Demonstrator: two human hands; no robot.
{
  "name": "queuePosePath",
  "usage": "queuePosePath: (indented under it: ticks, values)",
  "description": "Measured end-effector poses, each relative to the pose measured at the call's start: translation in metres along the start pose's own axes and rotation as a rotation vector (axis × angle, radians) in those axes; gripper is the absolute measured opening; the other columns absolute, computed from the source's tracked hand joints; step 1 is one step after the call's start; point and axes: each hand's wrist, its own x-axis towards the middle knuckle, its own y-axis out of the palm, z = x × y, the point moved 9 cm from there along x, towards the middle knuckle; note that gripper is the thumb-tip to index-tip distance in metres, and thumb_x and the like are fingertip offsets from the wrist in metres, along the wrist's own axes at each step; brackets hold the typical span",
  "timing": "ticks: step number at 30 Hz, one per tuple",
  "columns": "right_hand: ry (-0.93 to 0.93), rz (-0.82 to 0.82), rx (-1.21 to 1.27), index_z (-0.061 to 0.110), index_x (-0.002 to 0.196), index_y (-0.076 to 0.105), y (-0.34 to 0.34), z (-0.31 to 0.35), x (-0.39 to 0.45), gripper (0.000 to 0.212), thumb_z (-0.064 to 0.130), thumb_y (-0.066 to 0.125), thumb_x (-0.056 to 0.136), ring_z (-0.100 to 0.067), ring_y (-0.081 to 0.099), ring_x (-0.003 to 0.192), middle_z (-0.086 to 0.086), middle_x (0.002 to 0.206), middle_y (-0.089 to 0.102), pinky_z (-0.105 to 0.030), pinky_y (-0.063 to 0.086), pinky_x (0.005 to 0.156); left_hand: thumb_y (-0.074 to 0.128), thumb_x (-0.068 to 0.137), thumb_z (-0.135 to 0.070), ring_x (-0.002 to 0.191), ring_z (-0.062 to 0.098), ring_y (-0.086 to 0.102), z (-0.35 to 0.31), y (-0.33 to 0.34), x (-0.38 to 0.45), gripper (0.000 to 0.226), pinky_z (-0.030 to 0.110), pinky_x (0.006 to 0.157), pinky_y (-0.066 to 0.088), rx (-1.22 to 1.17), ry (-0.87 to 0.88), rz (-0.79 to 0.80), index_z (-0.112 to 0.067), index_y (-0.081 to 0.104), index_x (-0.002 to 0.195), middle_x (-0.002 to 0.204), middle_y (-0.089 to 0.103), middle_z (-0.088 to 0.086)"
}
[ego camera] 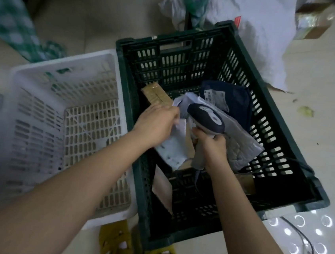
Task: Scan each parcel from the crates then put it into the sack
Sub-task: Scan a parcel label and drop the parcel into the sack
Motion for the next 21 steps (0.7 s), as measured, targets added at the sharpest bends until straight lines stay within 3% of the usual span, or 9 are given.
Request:
queuePosePath:
  ticks: [2,4,8,11,14,17,21]
  values:
    - [-0.065,0.048,0.032,0.010,0.109,0.064,0.005,0.015,-0.016,0.029,0.012,0.075,0.082,-0.017,0.066,0.091,-0.004,0.102,0.069,-0.026,0.055,0.074,0.052,0.097,-0.021,0.098,0.026,0.054,0.005,-0.048,-0.013,0.013,0.040,0.081,0.044,-0.143,-0.029,-0.200,-0.012,0.059,0.093,0.095,0.063,0.007]
    - [-0.151,0.109,0.057,0.011,0.113,0.065,0.010,0.038,-0.037,0.036,0.012,0.077,0.079,-0.014,0.066,0.099,-0.003,0.108,0.070,-0.025,0.055,0.082,0.055,0.096,-0.024,0.094,0.019,0.056,0.009,-0.083,-0.032,0.013,0.037,0.079,0.047,-0.264,-0.066,-0.284,-0.014,0.061,0.092,0.094,0.064,0.002]
    - [-0.297,0.181,-0.076,0.021,0.088,0.068,0.025,0.086,-0.081,0.026,0.005,0.082,0.072,-0.001,0.067,0.083,0.009,0.089,0.071,-0.015,0.053,0.073,0.056,0.095,-0.029,0.081,0.004,0.054,0.009,-0.135,-0.079,0.009,0.017,0.063,0.036,-0.451,-0.196,-0.348,-0.025,0.057,0.087,0.090,0.061,-0.010]
    - [-0.381,0.192,-0.137,0.004,0.105,0.068,0.038,0.116,-0.119,0.034,0.002,0.080,0.073,-0.014,0.066,0.093,-0.003,0.100,0.071,-0.028,0.053,0.080,0.057,0.095,-0.028,0.082,-0.005,0.052,0.007,-0.168,-0.120,0.018,0.015,0.068,0.036,-0.598,-0.264,-0.422,-0.033,0.054,0.078,0.085,0.057,-0.021]
    - [-0.444,0.182,-0.104,0.005,0.105,0.066,0.044,0.140,-0.163,0.028,0.002,0.076,0.078,-0.004,0.061,0.084,0.003,0.096,0.067,-0.024,0.046,0.074,0.059,0.094,-0.025,0.080,-0.010,0.052,0.006,-0.197,-0.163,0.020,0.016,0.072,0.040,-0.681,-0.291,-0.521,-0.035,0.054,0.077,0.083,0.058,-0.022]
    - [-0.499,0.217,-0.093,0.012,0.098,0.065,0.049,0.155,-0.207,0.025,0.003,0.076,0.078,-0.009,0.062,0.091,0.004,0.098,0.067,-0.028,0.050,0.078,0.061,0.093,-0.025,0.098,-0.001,0.058,0.005,-0.216,-0.209,0.012,0.024,0.086,0.047,-0.841,-0.310,-0.653,-0.036,0.057,0.096,0.103,0.061,-0.020]
    - [-0.561,0.284,-0.015,0.026,0.091,0.063,0.052,0.167,-0.269,0.031,0.002,0.078,0.077,-0.006,0.061,0.091,0.013,0.095,0.065,-0.032,0.049,0.086,0.062,0.092,-0.026,0.115,0.005,0.050,0.006,-0.224,-0.272,0.042,0.006,0.075,0.040,-1.007,-0.365,-0.766,-0.028,0.046,0.131,0.134,0.046,-0.013]
